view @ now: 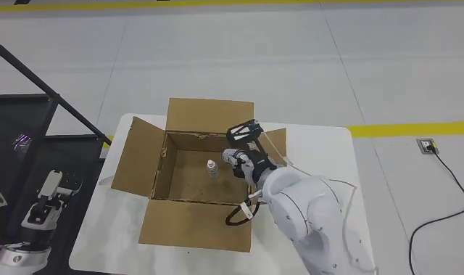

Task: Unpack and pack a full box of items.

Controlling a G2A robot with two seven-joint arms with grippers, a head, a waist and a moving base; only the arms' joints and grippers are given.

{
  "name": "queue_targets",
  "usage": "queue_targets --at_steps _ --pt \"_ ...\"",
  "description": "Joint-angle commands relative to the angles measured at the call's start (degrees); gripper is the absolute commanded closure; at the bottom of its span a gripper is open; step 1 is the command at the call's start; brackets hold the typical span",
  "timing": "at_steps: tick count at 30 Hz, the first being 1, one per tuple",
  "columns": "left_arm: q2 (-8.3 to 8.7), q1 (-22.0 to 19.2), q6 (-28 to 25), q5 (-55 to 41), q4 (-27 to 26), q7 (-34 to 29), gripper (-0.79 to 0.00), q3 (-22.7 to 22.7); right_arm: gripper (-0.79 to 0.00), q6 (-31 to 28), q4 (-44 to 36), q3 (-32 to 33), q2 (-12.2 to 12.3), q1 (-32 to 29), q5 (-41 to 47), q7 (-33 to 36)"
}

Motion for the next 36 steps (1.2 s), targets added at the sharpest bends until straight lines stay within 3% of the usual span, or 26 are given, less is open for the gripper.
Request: queue_targets --at_steps 1,9,23,25,36 --pt "0.0 0.0 0.0 0.0 0.0 0.0 -0.785 0.0 0.0 0.5 4.0 -3.0 -0.5 1.4 -1.3 0.2" --pt "0.0 0.0 0.0 0.0 0.0 0.0 -0.785 0.0 0.0 3.1 18.3 -9.4 -2.4 6.8 -5.8 2.3" --pt "0.0 0.0 0.0 0.0 0.0 0.0 -0.785 0.0 -0.009 6.4 38.4 -15.1 -7.0 14.6 -3.2 -1.5" --pt "0.0 0.0 0.0 0.0 0.0 0.0 -0.785 0.0 -0.129 6.5 40.3 -15.7 -7.6 15.5 -2.9 -1.6" --pt "-0.01 -0.2 0.5 0.4 -0.2 0.6 -0.785 0.0 -0.372 5.5 44.2 -15.0 -9.2 17.2 -1.7 -2.0"
